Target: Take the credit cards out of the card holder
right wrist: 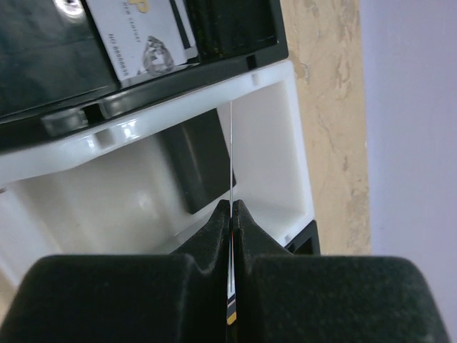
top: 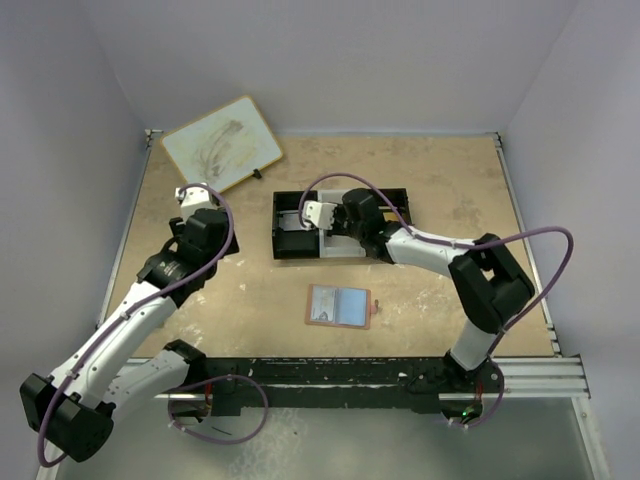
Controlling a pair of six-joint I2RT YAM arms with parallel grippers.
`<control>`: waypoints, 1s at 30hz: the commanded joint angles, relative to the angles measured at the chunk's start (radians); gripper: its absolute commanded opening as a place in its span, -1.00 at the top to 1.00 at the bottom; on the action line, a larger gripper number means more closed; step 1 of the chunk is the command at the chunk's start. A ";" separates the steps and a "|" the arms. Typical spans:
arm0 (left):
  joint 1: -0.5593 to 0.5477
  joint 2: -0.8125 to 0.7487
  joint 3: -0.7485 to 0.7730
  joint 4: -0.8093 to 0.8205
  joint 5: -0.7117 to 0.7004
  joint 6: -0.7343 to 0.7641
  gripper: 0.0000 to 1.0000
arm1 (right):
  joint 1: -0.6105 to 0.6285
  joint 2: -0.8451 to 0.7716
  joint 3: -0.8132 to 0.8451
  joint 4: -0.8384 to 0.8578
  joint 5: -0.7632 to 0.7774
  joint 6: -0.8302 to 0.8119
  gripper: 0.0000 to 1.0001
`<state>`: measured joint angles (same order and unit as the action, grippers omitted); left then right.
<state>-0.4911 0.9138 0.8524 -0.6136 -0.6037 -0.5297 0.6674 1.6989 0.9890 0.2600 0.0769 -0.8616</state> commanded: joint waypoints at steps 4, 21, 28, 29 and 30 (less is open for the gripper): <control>0.004 0.009 0.003 0.008 -0.036 0.025 -0.33 | -0.039 0.068 0.110 -0.016 -0.033 -0.126 1.00; 0.004 0.018 0.005 0.006 -0.045 0.030 -0.33 | -0.052 0.235 0.227 -0.046 -0.011 -0.179 0.97; 0.004 0.023 0.005 0.005 -0.040 0.032 -0.33 | -0.057 0.247 0.200 0.006 -0.002 -0.173 0.93; 0.005 0.025 0.005 0.005 -0.039 0.031 -0.33 | -0.057 0.252 0.202 0.011 0.008 -0.171 0.92; 0.004 0.026 0.005 0.004 -0.039 0.032 -0.33 | -0.057 0.254 0.202 0.017 0.015 -0.171 0.91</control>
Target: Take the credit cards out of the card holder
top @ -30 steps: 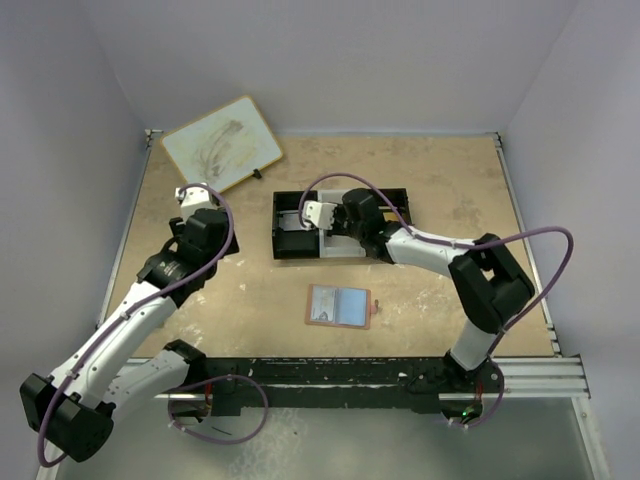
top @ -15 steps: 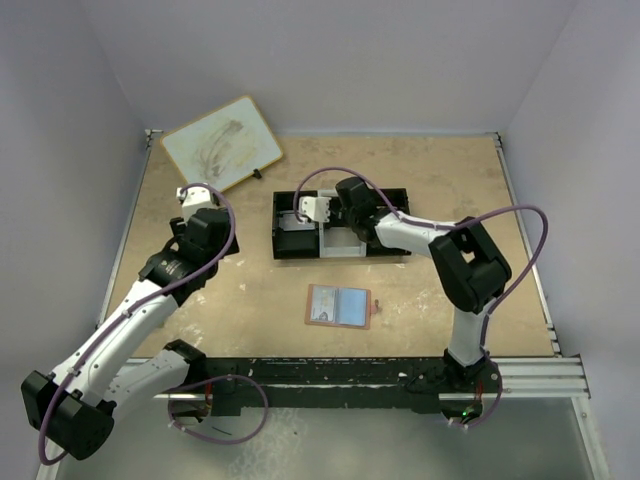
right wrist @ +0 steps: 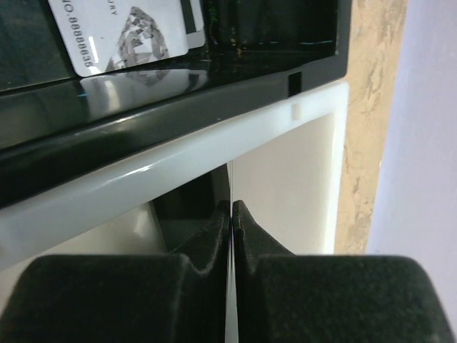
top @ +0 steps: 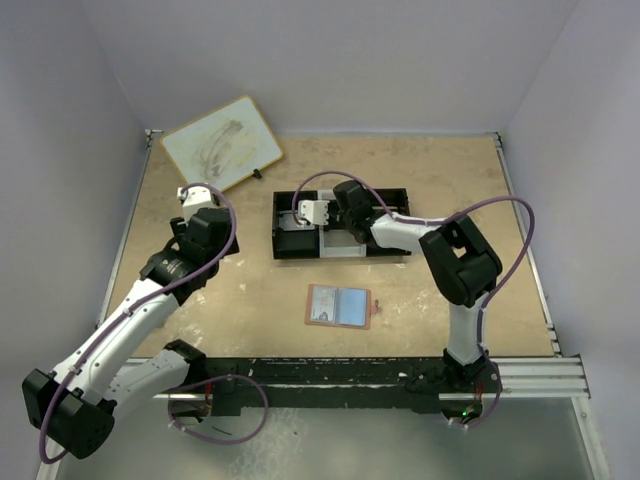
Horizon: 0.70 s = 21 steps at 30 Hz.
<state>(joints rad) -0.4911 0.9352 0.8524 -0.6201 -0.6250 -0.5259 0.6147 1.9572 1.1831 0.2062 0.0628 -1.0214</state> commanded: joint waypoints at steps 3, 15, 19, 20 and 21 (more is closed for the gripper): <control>0.003 0.005 0.007 0.010 -0.017 0.028 -0.33 | -0.005 0.005 0.006 0.084 0.037 -0.017 0.85; 0.004 0.018 0.006 0.008 -0.010 0.029 -0.33 | -0.004 0.037 0.036 0.052 0.066 0.008 0.75; 0.005 0.019 0.006 0.007 -0.009 0.028 -0.33 | -0.004 0.023 0.039 0.033 0.047 0.036 0.59; 0.004 0.019 0.006 0.007 -0.010 0.028 -0.33 | -0.005 0.013 0.041 0.023 0.027 0.053 0.49; 0.004 0.020 0.006 0.008 -0.010 0.028 -0.33 | -0.005 0.000 0.042 0.015 0.017 0.077 0.44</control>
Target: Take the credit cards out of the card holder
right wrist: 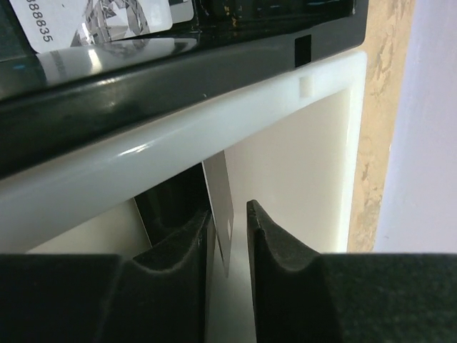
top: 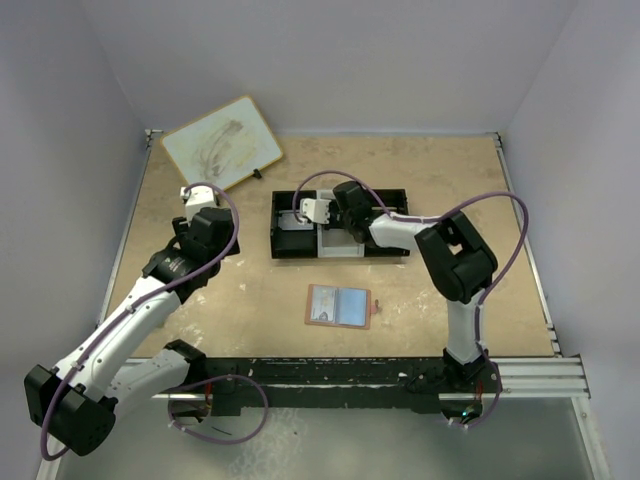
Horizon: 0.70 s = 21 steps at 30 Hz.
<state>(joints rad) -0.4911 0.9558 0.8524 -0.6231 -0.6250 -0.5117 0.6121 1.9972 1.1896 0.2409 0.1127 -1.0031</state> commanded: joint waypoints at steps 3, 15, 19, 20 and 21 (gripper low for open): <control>0.004 0.003 0.006 0.011 -0.007 0.014 -0.33 | -0.002 -0.084 0.038 -0.049 -0.067 0.095 0.18; 0.004 0.014 0.006 0.012 0.018 0.016 -0.33 | -0.002 -0.249 0.029 -0.114 -0.177 0.188 -0.04; 0.003 0.013 0.004 0.015 0.034 0.016 -0.33 | -0.002 -0.384 -0.022 -0.017 -0.156 0.374 -0.04; 0.004 0.012 0.004 0.015 0.041 0.016 -0.33 | -0.003 -0.428 -0.053 0.019 -0.147 0.472 -0.03; 0.004 0.011 0.003 0.016 0.050 0.016 -0.33 | -0.003 -0.481 -0.084 0.052 -0.140 0.585 -0.02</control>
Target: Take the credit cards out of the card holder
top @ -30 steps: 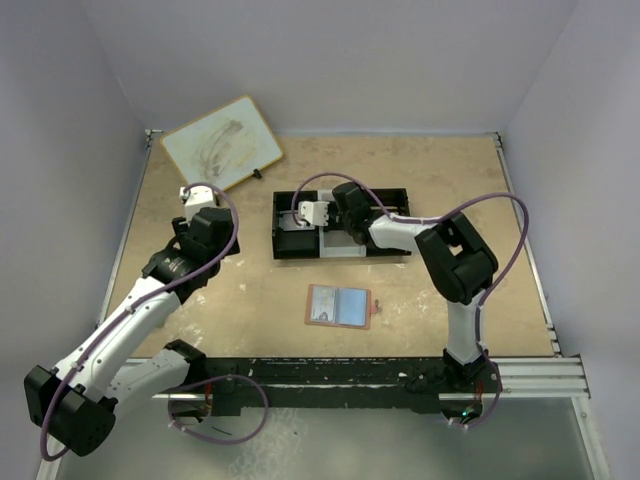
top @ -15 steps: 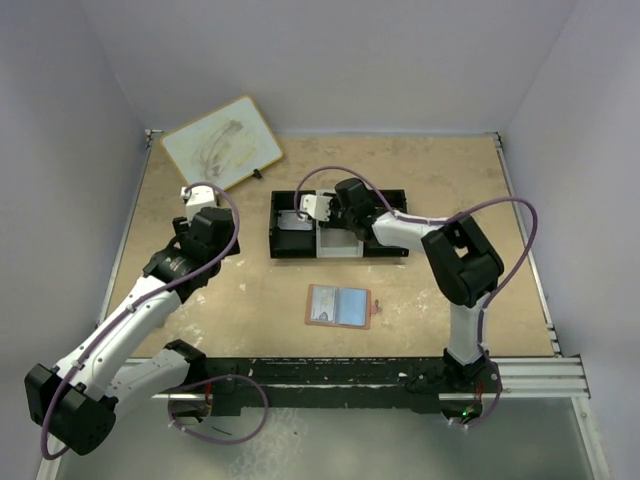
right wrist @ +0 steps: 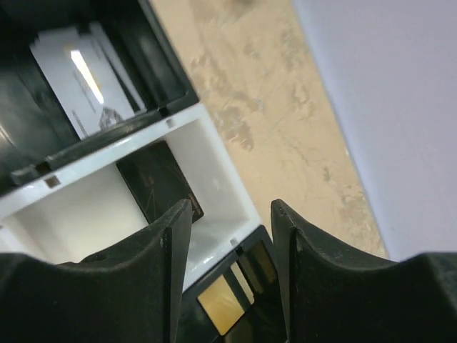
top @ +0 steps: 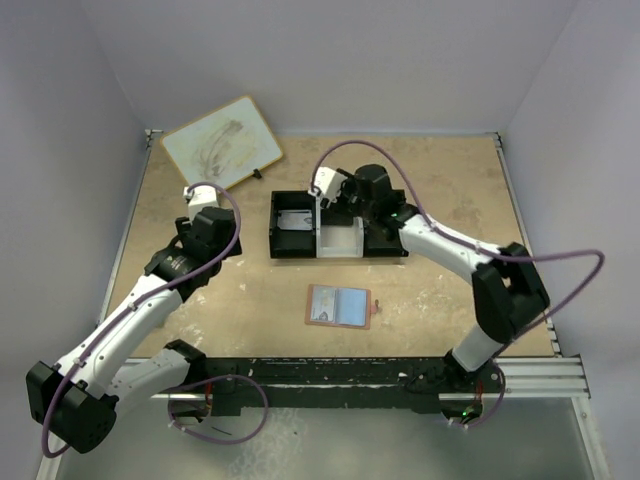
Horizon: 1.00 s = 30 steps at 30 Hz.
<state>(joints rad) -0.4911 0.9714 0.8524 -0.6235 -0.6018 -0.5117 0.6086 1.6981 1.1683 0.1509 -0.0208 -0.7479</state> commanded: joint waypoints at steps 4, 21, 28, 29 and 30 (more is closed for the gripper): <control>0.002 -0.010 0.000 0.030 0.084 0.019 -0.33 | 0.000 -0.347 -0.174 0.109 -0.009 0.912 0.16; -0.149 0.085 -0.190 0.433 0.583 -0.254 -0.15 | 0.159 -0.506 -0.756 0.341 -0.190 1.730 0.33; -0.306 0.164 -0.255 0.569 0.520 -0.356 0.05 | 0.223 -0.397 -0.779 0.389 -0.149 1.804 0.32; -0.322 0.178 -0.259 0.582 0.513 -0.363 0.08 | 0.224 -0.383 -0.779 0.390 -0.141 1.805 0.31; -0.337 0.192 -0.257 0.587 0.502 -0.366 0.08 | 0.224 -0.367 -0.779 0.387 -0.134 1.807 0.31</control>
<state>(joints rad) -0.7811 1.1275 0.6136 -0.1661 -0.0566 -0.8055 0.8242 1.2896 0.3832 0.4969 -0.2146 1.0065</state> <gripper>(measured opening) 0.474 0.341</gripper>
